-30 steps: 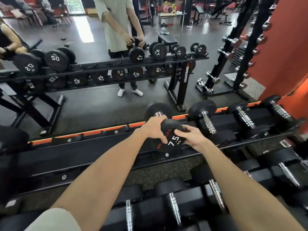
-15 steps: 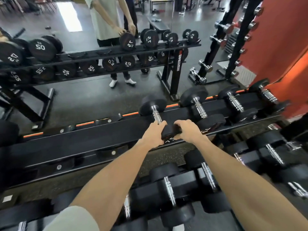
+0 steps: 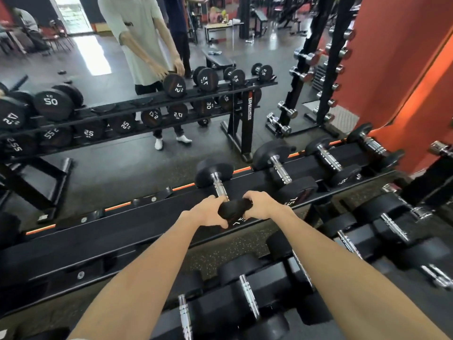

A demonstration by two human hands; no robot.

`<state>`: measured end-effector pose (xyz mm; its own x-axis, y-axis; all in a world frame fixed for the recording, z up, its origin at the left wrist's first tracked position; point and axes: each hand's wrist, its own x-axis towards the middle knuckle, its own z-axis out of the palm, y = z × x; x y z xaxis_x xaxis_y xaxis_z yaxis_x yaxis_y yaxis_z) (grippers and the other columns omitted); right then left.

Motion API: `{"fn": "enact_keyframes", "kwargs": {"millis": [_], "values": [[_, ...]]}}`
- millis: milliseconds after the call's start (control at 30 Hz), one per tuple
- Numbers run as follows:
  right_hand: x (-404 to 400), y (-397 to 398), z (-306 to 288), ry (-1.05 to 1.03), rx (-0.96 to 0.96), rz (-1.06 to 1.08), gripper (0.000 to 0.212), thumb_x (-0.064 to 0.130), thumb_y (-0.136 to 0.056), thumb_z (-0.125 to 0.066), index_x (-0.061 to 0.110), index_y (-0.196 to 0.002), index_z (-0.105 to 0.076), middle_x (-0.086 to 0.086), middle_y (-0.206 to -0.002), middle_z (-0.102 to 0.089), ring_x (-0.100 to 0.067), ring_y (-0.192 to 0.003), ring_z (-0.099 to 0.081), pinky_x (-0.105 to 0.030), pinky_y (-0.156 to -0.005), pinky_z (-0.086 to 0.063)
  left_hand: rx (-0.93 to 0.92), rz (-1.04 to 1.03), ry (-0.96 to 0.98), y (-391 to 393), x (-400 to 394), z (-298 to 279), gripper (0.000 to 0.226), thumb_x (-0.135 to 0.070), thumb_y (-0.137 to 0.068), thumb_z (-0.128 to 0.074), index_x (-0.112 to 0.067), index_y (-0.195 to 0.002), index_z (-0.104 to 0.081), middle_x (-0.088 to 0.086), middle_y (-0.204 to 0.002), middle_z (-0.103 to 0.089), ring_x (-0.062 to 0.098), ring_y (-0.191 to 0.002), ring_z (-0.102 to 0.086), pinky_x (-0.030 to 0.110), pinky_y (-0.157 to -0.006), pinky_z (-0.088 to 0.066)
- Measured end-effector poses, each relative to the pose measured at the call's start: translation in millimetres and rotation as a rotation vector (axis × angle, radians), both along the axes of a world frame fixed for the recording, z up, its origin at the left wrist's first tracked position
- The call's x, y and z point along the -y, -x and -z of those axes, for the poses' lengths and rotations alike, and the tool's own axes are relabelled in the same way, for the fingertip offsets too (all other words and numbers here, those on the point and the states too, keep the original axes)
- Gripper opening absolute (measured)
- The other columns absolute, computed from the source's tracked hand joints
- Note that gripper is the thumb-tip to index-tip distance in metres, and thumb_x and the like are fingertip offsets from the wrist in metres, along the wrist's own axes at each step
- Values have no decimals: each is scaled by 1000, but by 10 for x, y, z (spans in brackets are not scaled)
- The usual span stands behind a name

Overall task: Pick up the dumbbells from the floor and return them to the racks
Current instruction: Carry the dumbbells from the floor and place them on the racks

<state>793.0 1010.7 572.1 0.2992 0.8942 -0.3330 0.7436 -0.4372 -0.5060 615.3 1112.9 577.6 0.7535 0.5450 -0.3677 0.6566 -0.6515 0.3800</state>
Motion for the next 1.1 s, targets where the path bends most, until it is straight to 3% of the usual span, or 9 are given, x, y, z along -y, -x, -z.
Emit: {"fn": "enact_keyframes", "kwargs": {"millis": [100, 200, 300, 433, 633, 767, 833, 1000, 1100], "values": [[125, 43, -122, -91, -171, 136, 60, 13, -84, -79, 14, -141, -59, -9, -140, -65, -23, -121, -63, -31, -104, -48, 92, 8, 22, -29, 49, -259, 65, -32, -80, -84, -17, -137, -58, 4, -119, -54, 20, -110, -55, 33, -92, -47], [377, 147, -290, -251, -332, 320, 51, 15, -87, -79, 18, -136, -63, -5, -131, -70, -18, -112, -65, -29, -98, -49, 221, 35, 29, -56, 211, -557, 48, -26, -84, -82, -17, -128, -66, 4, -122, -66, 16, -103, -62, 29, -94, -49], [787, 296, -490, -478, -445, 525, 43, 14, -89, -79, 14, -131, -67, -6, -122, -73, -15, -108, -67, -27, -100, -51, 314, 115, 22, -96, 466, -784, 34, -23, -85, -79, -24, -117, -69, -2, -113, -70, 13, -95, -66, 37, -99, -53], [1573, 534, -723, -764, -496, 804, 35, 5, -93, -74, 4, -127, -67, -12, -116, -74, -1, -89, -66, -5, -74, -50, 421, 248, 66, -325, 1024, -958, 27, -16, -86, -77, -29, -109, -71, -5, -106, -73, 10, -97, -67, 25, -93, -50], [3096, 825, -880, -921, -341, 1118, 25, 11, -95, -73, 18, -119, -68, 1, -103, -75, -3, -86, -68, -9, -73, -52, 440, 535, 232, -676, 2406, -1032, 23, -16, -87, -78, -17, -110, -73, -1, -98, -75, 15, -94, -69, 27, -88, -51], [4198, 1081, -850, -951, -211, 1344, 23, 13, -93, -75, 20, -114, -70, 11, -96, -74, -8, -91, -69, -13, -78, -50, 388, 720, 302, -817, 3411, -928, 22, -19, -87, -80, -21, -108, -71, -6, -93, -72, 12, -93, -67, 11, -70, -43], [4751, 1252, -800, -956, -144, 1458, 20, 14, -93, -75, 27, -107, -70, 14, -94, -74, -9, -93, -68, -17, -82, -49, 344, 811, 347, -823, 3932, -872, 21, -20, -88, -79, -22, -108, -71, -12, -88, -69, 7, -90, -65, 12, -68, -42], [6043, 1827, -724, -984, -56, 1743, 19, 17, -92, -75, 26, -108, -71, 5, -96, -75, -15, -90, -65, -36, -91, -52, 268, 1043, 419, -764, 5306, -753, 20, -23, -89, -78, -24, -107, -71, -14, -90, -67, 12, -96, -64, 24, -78, -45], [6729, 2234, -658, -1003, -17, 1875, 18, 17, -92, -74, 25, -108, -71, 6, -94, -75, -12, -85, -65, -32, -90, -51, 240, 1173, 462, -653, 6183, -682, 18, -24, -88, -77, -25, -106, -72, -8, -94, -71, 12, -97, -64, 16, -72, -42]]}}
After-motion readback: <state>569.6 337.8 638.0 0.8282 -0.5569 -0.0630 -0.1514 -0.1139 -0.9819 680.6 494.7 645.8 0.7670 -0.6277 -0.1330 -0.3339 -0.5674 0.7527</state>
